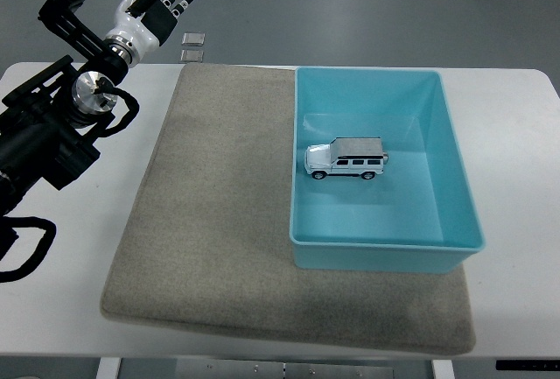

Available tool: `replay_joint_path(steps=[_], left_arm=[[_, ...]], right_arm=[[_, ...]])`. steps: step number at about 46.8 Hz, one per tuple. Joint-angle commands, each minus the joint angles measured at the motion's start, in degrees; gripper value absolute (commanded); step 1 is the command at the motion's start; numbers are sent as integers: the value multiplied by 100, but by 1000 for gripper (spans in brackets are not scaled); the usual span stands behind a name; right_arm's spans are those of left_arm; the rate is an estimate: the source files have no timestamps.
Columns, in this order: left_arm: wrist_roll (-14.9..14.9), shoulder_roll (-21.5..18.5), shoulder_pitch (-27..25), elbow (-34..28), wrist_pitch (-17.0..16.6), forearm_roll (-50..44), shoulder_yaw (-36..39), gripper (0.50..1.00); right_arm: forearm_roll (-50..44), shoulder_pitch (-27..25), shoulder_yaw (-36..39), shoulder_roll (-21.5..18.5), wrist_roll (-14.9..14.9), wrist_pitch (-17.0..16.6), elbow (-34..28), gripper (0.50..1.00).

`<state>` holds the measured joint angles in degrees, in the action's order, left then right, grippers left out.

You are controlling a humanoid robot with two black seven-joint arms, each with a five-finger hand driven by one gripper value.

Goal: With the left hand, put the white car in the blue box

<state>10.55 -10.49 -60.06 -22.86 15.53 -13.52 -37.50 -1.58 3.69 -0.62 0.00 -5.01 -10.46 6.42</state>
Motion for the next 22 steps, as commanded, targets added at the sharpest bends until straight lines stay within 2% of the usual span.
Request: replay_joint_path(steps=[1, 12, 22], left_arm=[[-1, 3, -6, 1, -7, -10, -3, 1000], [-1, 4, -15, 1, -15, -10, -3, 1000], [-1, -14, 3, 1, -24, -10, -3, 1000]], right_arm=[[0, 0, 0, 0, 0, 0, 0, 936], [9, 0, 18, 0, 0, -97, 211, 936], [35, 114, 44, 0, -9, 18, 211, 936]])
